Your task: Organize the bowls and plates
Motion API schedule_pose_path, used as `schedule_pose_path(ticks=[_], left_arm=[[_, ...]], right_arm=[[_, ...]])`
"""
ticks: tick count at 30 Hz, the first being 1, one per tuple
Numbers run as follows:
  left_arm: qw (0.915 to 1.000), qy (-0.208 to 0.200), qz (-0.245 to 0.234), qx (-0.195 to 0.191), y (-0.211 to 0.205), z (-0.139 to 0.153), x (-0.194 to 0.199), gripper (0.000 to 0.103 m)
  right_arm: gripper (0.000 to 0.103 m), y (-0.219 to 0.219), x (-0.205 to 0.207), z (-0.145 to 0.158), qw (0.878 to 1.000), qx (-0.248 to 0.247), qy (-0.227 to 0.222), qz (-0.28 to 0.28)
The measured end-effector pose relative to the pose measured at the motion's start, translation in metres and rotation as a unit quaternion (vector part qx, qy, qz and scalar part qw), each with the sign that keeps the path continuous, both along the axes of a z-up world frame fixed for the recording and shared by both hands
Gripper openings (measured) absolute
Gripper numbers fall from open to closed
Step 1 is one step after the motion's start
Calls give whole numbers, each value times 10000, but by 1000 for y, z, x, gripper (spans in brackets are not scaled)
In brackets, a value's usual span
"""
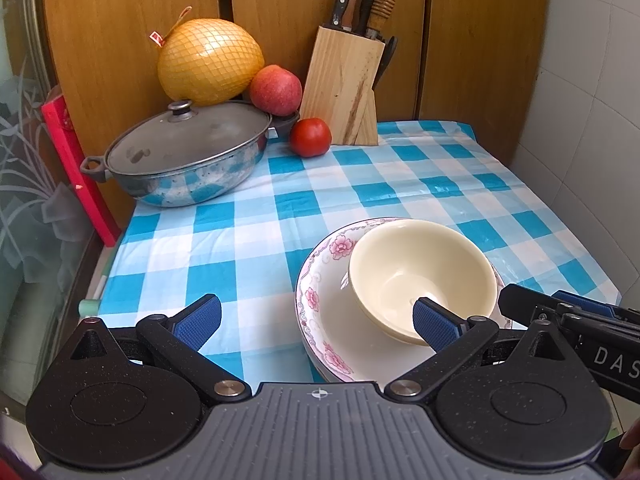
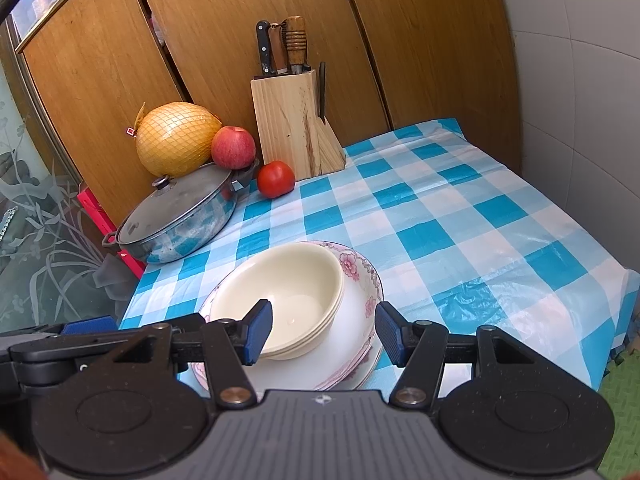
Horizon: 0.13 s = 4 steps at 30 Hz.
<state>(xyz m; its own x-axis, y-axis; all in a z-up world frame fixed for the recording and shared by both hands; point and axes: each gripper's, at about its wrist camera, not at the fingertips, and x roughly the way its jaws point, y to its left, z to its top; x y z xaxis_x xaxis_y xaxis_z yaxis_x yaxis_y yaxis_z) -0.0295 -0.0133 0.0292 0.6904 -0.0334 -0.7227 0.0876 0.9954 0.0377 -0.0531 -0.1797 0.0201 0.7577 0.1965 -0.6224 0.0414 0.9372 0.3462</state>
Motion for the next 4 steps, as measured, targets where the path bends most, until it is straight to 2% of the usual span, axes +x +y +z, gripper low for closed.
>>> schedule_pose_path(ticks=[4], left_arm=[[9999,-79,-13,97,-2,1,-1,103]], right_arm=[[54,0,0,0,10000,3,0,2]])
